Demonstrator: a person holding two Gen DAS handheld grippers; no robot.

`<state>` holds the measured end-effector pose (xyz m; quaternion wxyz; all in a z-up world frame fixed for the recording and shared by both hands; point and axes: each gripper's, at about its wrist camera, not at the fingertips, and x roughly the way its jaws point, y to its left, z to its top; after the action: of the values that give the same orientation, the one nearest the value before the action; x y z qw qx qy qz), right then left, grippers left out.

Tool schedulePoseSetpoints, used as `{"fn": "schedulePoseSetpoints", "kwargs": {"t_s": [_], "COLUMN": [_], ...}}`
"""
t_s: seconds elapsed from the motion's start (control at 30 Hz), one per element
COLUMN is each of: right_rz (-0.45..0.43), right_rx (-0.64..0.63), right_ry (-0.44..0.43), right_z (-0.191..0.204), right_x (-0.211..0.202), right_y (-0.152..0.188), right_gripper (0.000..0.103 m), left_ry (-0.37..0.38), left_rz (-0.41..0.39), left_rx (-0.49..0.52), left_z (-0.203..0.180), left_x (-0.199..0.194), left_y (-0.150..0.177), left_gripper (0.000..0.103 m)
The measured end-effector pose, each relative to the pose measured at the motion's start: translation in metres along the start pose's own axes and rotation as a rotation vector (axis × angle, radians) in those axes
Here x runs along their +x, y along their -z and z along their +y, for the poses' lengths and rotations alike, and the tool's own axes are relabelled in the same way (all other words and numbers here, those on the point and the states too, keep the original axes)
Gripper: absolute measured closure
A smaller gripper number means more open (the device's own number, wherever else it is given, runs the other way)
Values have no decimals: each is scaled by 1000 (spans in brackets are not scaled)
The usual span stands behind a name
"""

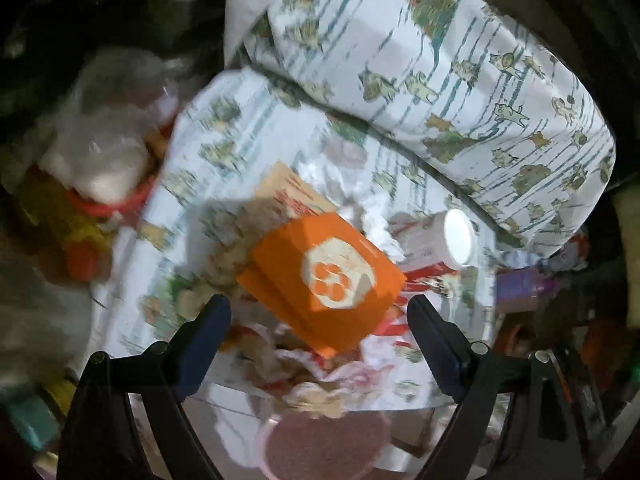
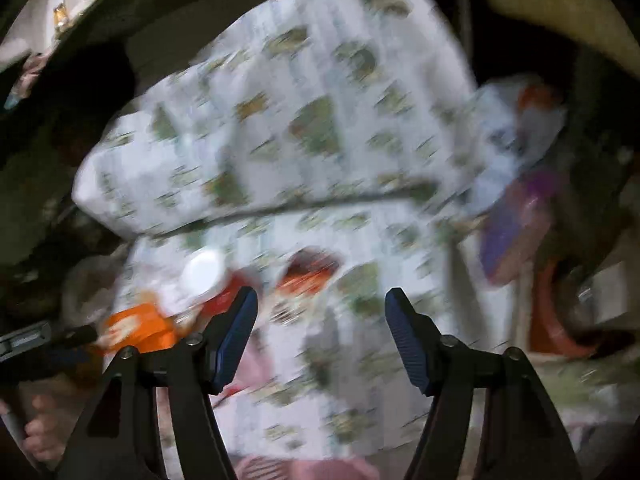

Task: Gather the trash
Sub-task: 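Reach down and close the left tool on the crumpled paper wrappers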

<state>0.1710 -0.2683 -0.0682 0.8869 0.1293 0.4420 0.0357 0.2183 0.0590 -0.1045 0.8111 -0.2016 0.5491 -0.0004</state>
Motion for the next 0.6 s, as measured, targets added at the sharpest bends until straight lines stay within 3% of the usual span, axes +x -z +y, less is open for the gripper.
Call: {"fn": "schedulePoseSetpoints", "kwargs": {"t_s": [0.13, 0.2, 0.3, 0.43, 0.53, 0.6], "right_rz": [36, 88, 150, 127, 67, 39], "right_rx": [-100, -149, -198, -182, -161, -144], "right_ry": [-100, -131, -143, -111, -53, -15], "right_z": [38, 55, 71, 73, 64, 55], "right_x": [6, 15, 31, 28, 20, 17], "right_y": [22, 34, 50, 53, 39, 30], "right_gripper": [38, 48, 64, 65, 65, 64], "left_ry": [-102, -111, -34, 150, 103, 58], "left_rz": [-68, -37, 62, 160, 131, 177], "left_rx": [42, 62, 100, -7, -35, -47], "left_z": [6, 13, 18, 17, 15, 18], "left_x": [-22, -23, -17, 8, 23, 40], "left_y": [11, 23, 50, 72, 72, 71], "left_gripper": [12, 12, 12, 12, 12, 15]}}
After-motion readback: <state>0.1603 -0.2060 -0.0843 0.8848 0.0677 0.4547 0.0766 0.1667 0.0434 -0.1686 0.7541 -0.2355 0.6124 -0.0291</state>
